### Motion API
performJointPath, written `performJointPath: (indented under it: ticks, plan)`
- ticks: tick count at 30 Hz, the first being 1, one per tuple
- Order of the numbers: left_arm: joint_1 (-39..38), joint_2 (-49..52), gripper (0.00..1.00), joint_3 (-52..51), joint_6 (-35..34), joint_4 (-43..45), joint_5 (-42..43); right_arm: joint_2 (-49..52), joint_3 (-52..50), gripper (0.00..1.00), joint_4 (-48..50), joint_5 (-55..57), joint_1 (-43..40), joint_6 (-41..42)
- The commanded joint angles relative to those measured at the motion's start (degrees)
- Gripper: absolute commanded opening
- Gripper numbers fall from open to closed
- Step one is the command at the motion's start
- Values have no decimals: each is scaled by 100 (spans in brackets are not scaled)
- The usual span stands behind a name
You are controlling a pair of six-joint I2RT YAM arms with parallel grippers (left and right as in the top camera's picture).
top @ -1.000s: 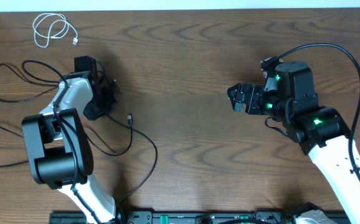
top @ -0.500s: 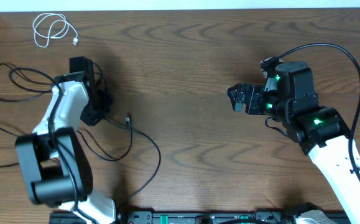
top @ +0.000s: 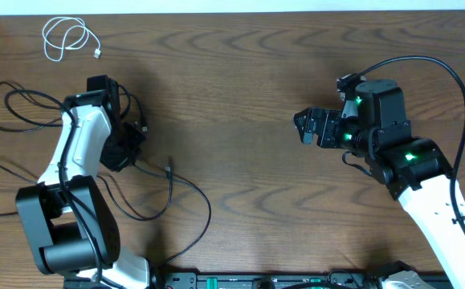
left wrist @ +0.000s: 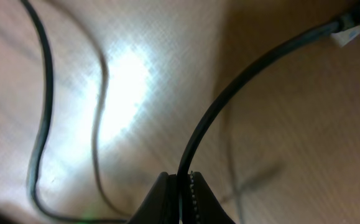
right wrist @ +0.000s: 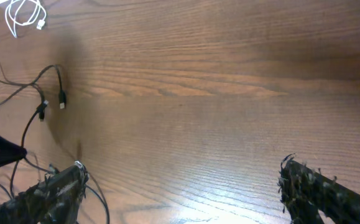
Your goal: Untangle cables
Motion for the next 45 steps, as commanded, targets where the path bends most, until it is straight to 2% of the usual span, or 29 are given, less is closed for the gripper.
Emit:
performJointPath:
  ticks: [1,9,17,26,32,35,38,40,41,43,44,45]
  plan:
    - [35,-136,7,201,-380,-245,-31,7,35,97,-9,46,-22,-85]
    - [35,-236,8,199,-1786,-428,-28,7,35,97,-9,48,-22,-87]
    - [35,-236,7,199,-3602,-1001,-50,7,35,97,-7,70,-22,-87]
    - [61,-236,8,173,-5080,-1019,-50,7,35,98,-59,72,-22,-90]
    - [87,-236,8,118,-5705,-1010,-52,7,35,97,-164,72,-22,-87]
    - [127,-236,13,118,-5672,-1008,-68,7,35,98,-162,74,-22,-87]
    - [138,-236,13,118,-4913,-680,-249,7,35,98,-136,79,-22,-87]
    - [136,-234,29,118,-3755,-98,-254,7,35,98,-109,90,-22,-87]
    - [133,-234,38,118,-2953,249,-219,7,35,99,-92,90,-22,-87]
    - [136,-229,63,118,-1497,761,-199,7,35,99,-66,90,-22,-87]
    - [136,-227,73,118,-984,911,-203,7,35,99,-48,87,-22,-87]
    - [138,-225,77,118,-579,1032,-219,7,35,99,-39,87,-22,-85]
